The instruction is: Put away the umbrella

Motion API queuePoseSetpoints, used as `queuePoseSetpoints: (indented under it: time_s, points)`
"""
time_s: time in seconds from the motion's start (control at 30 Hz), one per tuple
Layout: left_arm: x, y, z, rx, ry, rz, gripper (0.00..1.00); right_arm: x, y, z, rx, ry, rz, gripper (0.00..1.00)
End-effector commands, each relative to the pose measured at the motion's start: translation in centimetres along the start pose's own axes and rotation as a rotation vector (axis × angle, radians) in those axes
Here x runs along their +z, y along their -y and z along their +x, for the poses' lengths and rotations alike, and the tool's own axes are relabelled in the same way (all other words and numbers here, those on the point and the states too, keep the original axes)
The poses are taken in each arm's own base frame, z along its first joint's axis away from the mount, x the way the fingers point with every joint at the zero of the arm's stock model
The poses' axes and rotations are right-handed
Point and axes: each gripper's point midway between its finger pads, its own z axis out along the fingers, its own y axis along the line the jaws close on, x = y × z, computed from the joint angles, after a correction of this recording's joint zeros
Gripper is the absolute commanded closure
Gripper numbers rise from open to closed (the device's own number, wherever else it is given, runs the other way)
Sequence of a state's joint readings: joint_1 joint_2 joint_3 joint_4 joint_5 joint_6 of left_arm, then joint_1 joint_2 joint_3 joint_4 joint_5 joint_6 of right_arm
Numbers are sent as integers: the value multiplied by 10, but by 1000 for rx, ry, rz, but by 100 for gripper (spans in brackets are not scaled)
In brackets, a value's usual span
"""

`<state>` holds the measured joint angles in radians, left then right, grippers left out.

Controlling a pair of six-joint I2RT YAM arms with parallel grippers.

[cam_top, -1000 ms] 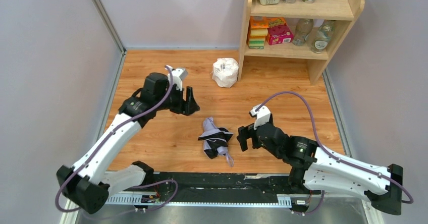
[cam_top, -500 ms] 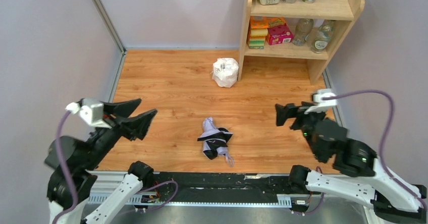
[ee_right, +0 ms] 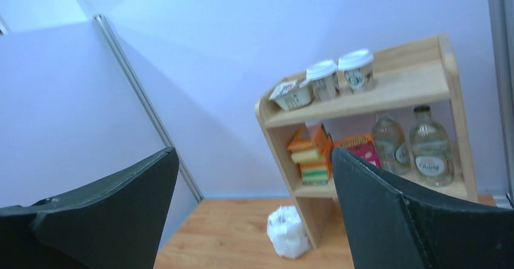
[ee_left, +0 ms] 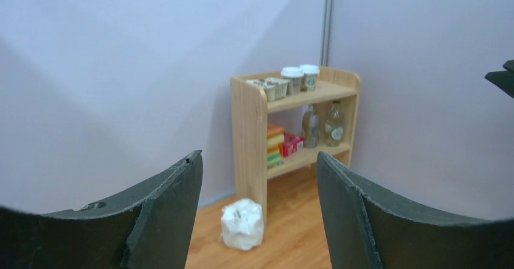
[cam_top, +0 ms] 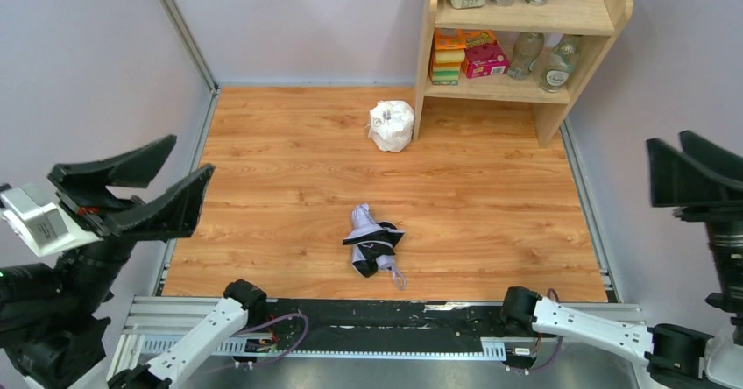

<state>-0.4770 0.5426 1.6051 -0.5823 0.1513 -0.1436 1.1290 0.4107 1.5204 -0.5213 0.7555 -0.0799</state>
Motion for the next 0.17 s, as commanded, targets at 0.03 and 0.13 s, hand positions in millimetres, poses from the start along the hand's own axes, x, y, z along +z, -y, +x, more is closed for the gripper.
queuePoseSetpoints:
  time_s: [0.03,0.13]
  points:
    - [48,2,-36,78,57,53,25,38,-25,-28,-120,45,20,0]
    - [66,2,-43,63,67,64,23,52,-15,-28,-162,14,165,0]
